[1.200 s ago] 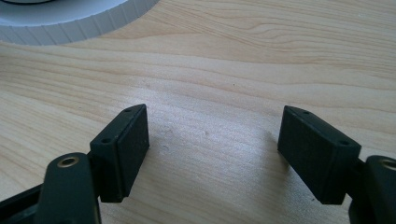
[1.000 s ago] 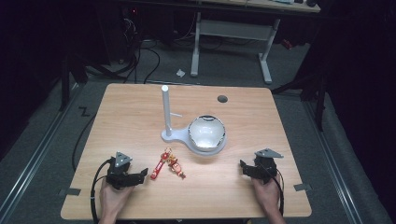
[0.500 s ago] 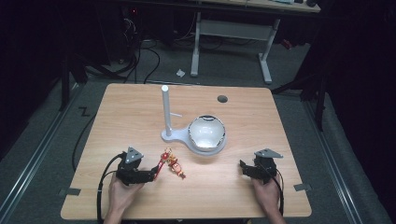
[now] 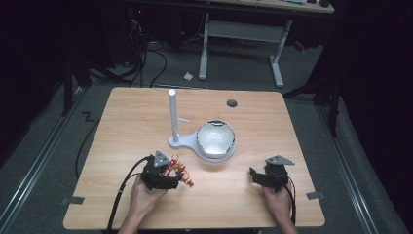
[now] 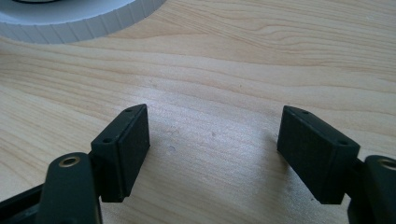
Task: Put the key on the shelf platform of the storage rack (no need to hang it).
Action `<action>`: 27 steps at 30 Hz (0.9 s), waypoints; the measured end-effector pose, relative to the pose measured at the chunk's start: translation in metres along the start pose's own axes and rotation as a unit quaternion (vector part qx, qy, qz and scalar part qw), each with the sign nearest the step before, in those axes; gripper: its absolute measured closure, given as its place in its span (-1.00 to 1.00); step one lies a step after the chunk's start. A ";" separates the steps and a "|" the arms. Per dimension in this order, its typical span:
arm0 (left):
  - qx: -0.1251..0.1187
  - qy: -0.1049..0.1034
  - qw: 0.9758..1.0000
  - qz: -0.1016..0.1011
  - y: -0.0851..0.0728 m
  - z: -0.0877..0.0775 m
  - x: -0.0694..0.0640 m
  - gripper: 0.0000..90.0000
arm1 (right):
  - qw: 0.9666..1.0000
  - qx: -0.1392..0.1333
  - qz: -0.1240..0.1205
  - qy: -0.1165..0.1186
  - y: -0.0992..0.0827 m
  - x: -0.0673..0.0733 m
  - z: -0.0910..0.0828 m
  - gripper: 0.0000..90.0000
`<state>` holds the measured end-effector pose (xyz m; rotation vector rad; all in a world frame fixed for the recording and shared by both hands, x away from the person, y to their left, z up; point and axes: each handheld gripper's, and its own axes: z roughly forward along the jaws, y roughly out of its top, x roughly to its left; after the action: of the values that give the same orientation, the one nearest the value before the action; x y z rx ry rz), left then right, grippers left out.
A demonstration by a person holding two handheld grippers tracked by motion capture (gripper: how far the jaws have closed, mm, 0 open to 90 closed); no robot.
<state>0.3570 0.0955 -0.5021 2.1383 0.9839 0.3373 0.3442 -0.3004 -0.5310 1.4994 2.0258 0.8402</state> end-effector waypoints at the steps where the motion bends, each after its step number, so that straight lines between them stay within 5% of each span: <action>1: 0.001 -0.004 1.000 -0.001 0.000 0.002 -0.001 -0.50 | 1.000 0.000 0.000 0.000 0.000 0.000 0.000 -0.43; 13: 0.022 -0.016 1.000 0.008 0.001 0.025 -0.021 -0.48 | 1.000 0.000 -0.003 0.002 0.000 0.000 0.000 -0.43; 27: 0.035 -0.010 0.999 -0.011 0.003 0.036 -0.020 -0.45 | 1.000 0.000 -0.005 0.005 0.000 0.001 0.000 -0.43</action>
<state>0.3631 0.0608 -0.5237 2.1875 1.0216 0.2737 0.3437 -0.2995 -0.5310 1.4860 2.0383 0.8445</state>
